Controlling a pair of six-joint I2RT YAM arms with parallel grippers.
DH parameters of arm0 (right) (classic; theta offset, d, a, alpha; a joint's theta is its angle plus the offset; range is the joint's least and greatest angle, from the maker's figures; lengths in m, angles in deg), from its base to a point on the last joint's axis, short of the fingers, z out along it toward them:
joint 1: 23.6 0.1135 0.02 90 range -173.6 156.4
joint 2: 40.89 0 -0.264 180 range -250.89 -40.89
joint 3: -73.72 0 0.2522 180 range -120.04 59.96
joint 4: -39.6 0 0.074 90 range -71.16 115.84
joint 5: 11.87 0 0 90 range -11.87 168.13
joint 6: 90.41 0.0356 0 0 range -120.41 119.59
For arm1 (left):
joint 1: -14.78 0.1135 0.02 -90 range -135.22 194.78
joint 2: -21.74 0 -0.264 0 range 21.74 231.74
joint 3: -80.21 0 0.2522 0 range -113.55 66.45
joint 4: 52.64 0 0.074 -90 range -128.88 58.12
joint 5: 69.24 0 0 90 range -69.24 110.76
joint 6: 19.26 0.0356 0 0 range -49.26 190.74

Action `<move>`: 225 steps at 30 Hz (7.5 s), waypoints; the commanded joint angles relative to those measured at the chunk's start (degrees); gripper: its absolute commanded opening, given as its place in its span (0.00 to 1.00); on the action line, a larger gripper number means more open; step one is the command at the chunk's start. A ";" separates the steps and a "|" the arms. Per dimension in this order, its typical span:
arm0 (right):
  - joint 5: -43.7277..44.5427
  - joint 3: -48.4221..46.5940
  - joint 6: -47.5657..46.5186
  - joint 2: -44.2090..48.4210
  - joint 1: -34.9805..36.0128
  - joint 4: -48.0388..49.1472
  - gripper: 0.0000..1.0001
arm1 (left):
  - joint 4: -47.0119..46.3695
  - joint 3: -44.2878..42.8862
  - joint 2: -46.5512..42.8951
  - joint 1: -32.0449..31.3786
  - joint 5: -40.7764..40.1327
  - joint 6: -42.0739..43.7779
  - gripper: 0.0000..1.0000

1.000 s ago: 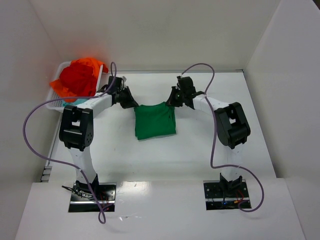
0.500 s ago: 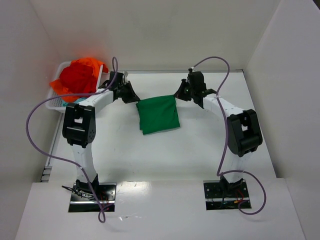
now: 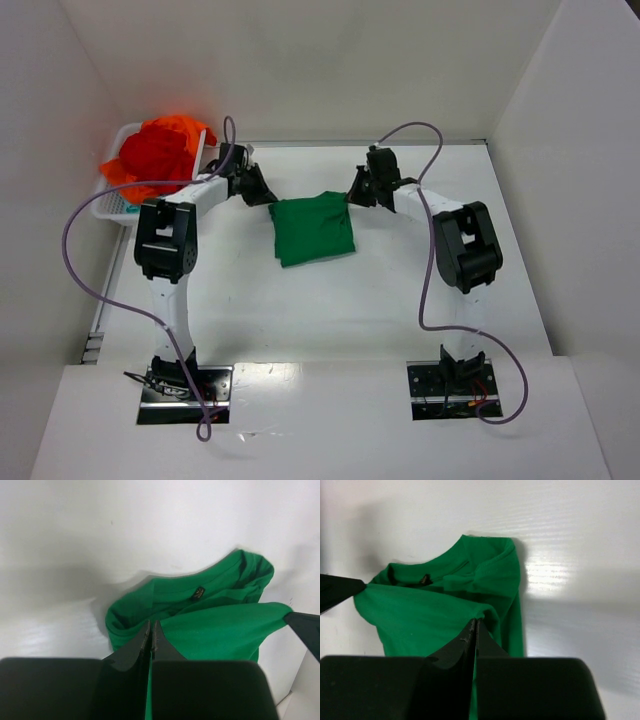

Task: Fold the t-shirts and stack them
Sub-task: Smooth out wrinkles on the folded tshirt

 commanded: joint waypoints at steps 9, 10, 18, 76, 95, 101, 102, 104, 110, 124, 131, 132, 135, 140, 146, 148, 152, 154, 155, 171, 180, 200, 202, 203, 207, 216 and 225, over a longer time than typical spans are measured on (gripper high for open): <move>1.09 -11.85 -1.32 -6.34 -1.47 2.95 0.05 | -0.27 -4.47 2.68 2.52 -0.57 1.58 0.02; 1.09 -13.43 -1.31 -6.96 -1.47 2.95 0.05 | -0.27 -4.47 2.68 3.04 -0.57 1.58 0.02; 0.47 -20.03 -2.55 -13.99 -1.47 1.10 0.26 | 0.26 -7.19 4.09 3.04 -1.26 2.11 0.07; -6.47 16.52 3.43 4.63 5.12 5.15 0.17 | 0.52 -36.01 24.21 -9.79 8.84 1.94 0.61; -2.16 20.58 6.16 15.88 7.76 2.51 0.22 | 7.99 -44.38 19.31 -9.61 4.79 6.41 0.69; -2.16 19.87 6.16 17.55 7.76 3.65 0.34 | 3.17 -29.48 7.97 -9.08 6.02 8.00 0.59; -2.16 19.87 6.16 17.55 7.76 4.26 0.34 | 1.68 -26.73 5.17 -9.08 7.24 7.48 0.54; -2.86 20.39 6.16 17.55 7.76 4.79 0.32 | -2.27 -22.16 3.48 -9.08 8.30 6.07 0.42; -4.19 22.06 8.70 15.18 9.51 8.04 0.26 | -3.87 -16.51 4.26 -10.49 10.16 4.93 0.25; -3.66 18.28 8.18 6.14 11.98 8.04 0.19 | -4.93 -22.22 16.74 -11.02 11.13 3.34 0.22; -4.19 19.42 8.70 5.60 11.98 7.52 0.03 | -4.41 -27.58 21.49 -11.02 10.51 1.67 0.22; -4.19 19.43 8.70 5.60 11.98 7.52 0.02 | -4.40 -28.19 22.88 -11.02 10.51 1.67 0.22; -4.19 20.48 9.23 5.07 11.98 7.52 0.00 | -3.88 -29.87 24.12 -11.02 10.51 1.14 0.22; -3.66 22.41 9.76 5.68 11.98 6.99 0.00 | -3.35 -31.19 24.66 -10.50 11.03 1.75 0.24; -2.17 23.56 10.29 8.76 11.98 5.15 0.04 | -1.59 -32.33 25.71 -9.96 14.10 3.60 0.33; -0.41 22.51 9.41 9.64 11.98 3.14 0.17 | -1.59 -31.55 23.96 -9.96 14.11 4.22 0.38; 1.97 18.65 8.09 12.27 11.98 1.45 0.32 | -1.59 -30.31 21.94 -9.96 14.64 4.92 0.41; 2.67 17.50 7.56 12.28 11.98 1.45 0.39 | -1.59 -30.31 21.93 -9.96 13.93 5.45 0.41; 3.28 16.19 6.87 12.28 11.98 0.93 0.42 | -1.59 -30.31 21.93 -9.96 13.93 5.45 0.41; 4.77 7.56 2.11 2.45 11.98 -4.78 0.53 | -0.36 -30.31 23.07 -9.96 13.41 5.98 0.41; 5.83 6.33 -0.35 -0.29 11.98 -7.95 0.17 | 0.17 -30.31 23.60 -9.96 12.88 5.98 0.37; 5.12 16.70 4.31 7.44 13.73 -5.32 0.14 | 1.75 -31.36 23.34 -8.91 13.58 6.59 0.34; 6.35 14.34 4.31 8.93 13.73 -6.19 0.24 | 2.28 -31.36 22.47 -8.91 13.58 7.20 0.40; 6.36 13.55 3.70 10.16 13.73 -6.20 0.32 | 2.28 -31.36 21.24 -8.91 14.19 7.90 0.45; 5.75 10.99 3.70 13.68 10.93 -7.43 0.52 | 3.51 -31.89 17.19 -8.91 16.13 9.05 0.69; 3.81 4.32 -1.04 12.11 3.71 -7.60 0.95 | 0.01 -18.03 -0.55 -6.62 13.86 8.45 0.82; 0.13 1.58 -1.67 4.99 3.71 -6.02 1.00 | -4.31 5.10 -17.52 -4.16 2.70 5.28 0.84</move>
